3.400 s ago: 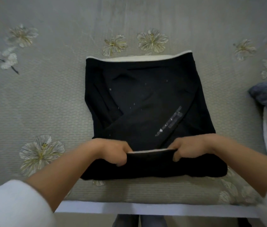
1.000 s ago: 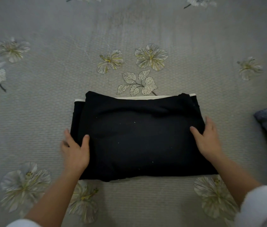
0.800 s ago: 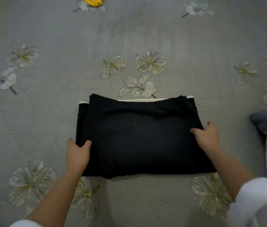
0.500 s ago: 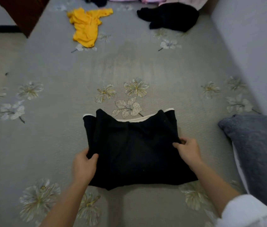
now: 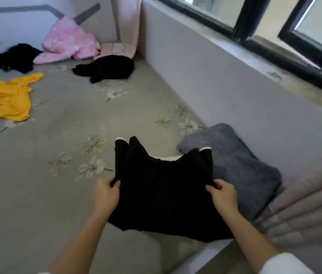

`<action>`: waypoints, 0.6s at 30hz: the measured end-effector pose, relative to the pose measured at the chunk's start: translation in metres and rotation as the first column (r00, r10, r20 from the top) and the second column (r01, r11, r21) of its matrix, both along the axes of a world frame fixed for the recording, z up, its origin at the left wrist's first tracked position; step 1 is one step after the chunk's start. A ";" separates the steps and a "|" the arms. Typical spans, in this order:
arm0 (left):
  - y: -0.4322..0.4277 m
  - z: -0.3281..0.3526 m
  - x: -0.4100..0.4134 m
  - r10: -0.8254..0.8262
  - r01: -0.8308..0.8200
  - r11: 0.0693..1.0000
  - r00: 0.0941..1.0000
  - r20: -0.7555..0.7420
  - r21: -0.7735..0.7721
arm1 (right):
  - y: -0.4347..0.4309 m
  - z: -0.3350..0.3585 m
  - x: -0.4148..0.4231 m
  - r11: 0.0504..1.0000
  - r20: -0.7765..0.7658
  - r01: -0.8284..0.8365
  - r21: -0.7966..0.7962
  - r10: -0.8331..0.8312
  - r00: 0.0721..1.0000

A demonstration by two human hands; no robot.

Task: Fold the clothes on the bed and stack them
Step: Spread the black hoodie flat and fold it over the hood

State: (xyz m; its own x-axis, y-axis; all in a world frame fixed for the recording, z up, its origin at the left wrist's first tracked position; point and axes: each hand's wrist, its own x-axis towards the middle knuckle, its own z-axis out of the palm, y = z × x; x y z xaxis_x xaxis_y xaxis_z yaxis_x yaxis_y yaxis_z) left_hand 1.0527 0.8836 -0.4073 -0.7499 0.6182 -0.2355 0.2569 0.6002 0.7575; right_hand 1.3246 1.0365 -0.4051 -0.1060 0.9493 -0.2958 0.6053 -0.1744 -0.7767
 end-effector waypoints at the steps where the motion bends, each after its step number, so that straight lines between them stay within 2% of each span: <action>1: 0.019 0.007 0.006 -0.044 0.044 0.999 0.999 -0.024 0.011 | 0.003 0.005 0.013 0.999 -0.015 0.049 0.001 -0.049 0.999; 5: 0.101 0.025 0.035 -0.218 0.223 0.974 0.972 -0.083 0.050 | 0.023 0.018 0.064 0.971 -0.080 0.238 0.031 -0.235 0.969; 9: 0.190 0.033 0.064 -0.372 0.383 0.923 0.914 -0.160 0.044 | 0.052 0.022 0.105 0.906 -0.162 0.423 0.024 -0.414 0.896; 14: 0.299 0.039 0.092 -0.428 0.446 0.894 0.877 -0.219 0.038 | 0.096 0.020 0.131 0.816 -0.243 0.575 0.049 -0.549 0.800; 18: 0.369 0.040 0.108 -0.438 0.471 0.880 0.853 -0.284 0.056 | 0.126 0.004 0.143 0.780 -0.250 0.625 0.027 -0.600 0.760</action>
